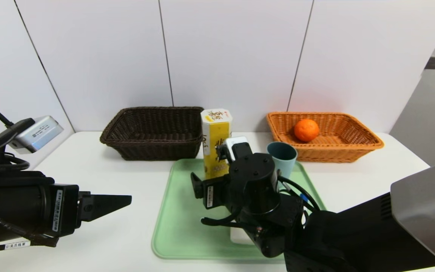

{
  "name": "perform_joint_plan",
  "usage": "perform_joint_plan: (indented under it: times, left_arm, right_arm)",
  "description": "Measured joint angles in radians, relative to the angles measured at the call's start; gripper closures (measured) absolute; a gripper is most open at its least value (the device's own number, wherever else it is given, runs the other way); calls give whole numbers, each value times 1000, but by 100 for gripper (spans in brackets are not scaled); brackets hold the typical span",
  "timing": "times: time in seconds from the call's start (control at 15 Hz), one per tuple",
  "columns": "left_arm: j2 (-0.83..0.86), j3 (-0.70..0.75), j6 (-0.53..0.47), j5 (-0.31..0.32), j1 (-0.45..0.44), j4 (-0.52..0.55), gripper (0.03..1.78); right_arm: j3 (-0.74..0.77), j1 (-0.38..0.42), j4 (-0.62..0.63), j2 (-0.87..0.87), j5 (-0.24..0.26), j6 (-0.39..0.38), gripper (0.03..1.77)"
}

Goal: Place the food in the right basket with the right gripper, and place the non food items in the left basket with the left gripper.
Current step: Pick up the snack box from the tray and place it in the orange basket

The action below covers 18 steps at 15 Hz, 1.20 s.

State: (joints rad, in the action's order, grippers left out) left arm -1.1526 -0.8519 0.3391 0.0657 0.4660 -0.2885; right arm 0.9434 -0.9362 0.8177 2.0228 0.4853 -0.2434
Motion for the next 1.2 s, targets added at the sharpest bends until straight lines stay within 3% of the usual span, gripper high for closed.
perform_joint_plan:
  times: [1.2]
  left_arm:
    - [-28, 10, -1, 21, 1, 6, 12]
  right_arm:
    - [81, 55, 120, 99, 1, 57, 10]
